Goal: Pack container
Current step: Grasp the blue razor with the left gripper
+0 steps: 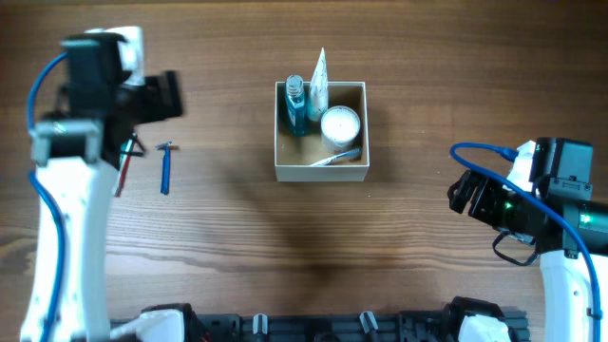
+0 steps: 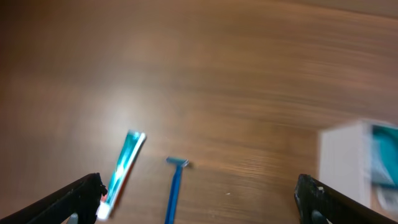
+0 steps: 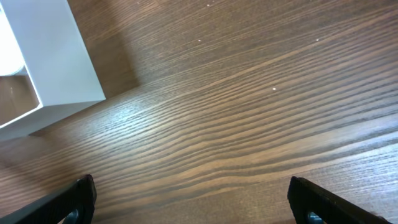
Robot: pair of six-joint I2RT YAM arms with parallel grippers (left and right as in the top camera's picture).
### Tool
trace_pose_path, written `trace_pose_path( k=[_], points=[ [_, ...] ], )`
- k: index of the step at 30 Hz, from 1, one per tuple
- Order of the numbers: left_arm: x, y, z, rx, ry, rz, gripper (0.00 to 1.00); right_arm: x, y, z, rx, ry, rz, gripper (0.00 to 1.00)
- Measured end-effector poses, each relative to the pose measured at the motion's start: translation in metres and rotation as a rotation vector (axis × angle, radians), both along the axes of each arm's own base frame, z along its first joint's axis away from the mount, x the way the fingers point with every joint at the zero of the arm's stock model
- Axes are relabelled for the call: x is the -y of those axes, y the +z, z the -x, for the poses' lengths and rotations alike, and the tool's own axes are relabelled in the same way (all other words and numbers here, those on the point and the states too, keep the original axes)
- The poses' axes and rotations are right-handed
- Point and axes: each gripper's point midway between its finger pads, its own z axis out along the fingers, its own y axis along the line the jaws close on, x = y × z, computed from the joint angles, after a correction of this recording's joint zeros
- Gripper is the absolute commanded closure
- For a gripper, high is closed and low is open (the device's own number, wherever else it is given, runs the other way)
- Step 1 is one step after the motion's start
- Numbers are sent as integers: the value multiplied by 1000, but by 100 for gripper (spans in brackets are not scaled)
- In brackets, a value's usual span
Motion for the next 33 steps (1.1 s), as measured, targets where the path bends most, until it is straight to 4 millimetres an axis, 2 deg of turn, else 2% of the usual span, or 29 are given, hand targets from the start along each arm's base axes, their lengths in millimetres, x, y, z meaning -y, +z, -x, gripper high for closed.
trace_pose_path(
  k=[1, 3, 4, 8, 10, 13, 17, 29, 30, 32, 33],
  points=[
    [-19, -20, -3, -51, 65, 47, 0, 0, 0, 0, -1, 0, 0, 0],
    [-37, -55, -8, -140, 126, 97, 0, 0, 0, 0, -1, 0, 0, 0],
    [-42, -80, -11, -204, 142, 124, 0, 0, 0, 0, 0, 0, 0, 0],
    [-34, -158, -16, -405, 125, 181, 0, 0, 0, 0, -1, 0, 0, 0],
    [-25, -184, -15, -474, 107, 195, 0, 0, 0, 0, 0, 0, 0, 0],
    [-15, -206, -13, -534, 82, 196, 0, 0, 0, 0, 0, 0, 0, 0],
    [-7, -223, -8, -591, 65, 194, 0, 0, 0, 0, 0, 0, 0, 0],
    [-7, -252, 28, -708, 78, 177, 0, 0, 0, 0, 0, 0, 0, 0],
    [-7, -253, 30, -712, 78, 174, 2, 0, 0, 0, 0, 0, 0, 0],
    [-8, -253, 30, -712, 77, 169, 16, 0, 0, 0, 0, 0, 0, 0],
    [-8, -253, 30, -713, 73, 166, 26, 0, 0, 0, 0, 0, 0, 0]
  ],
)
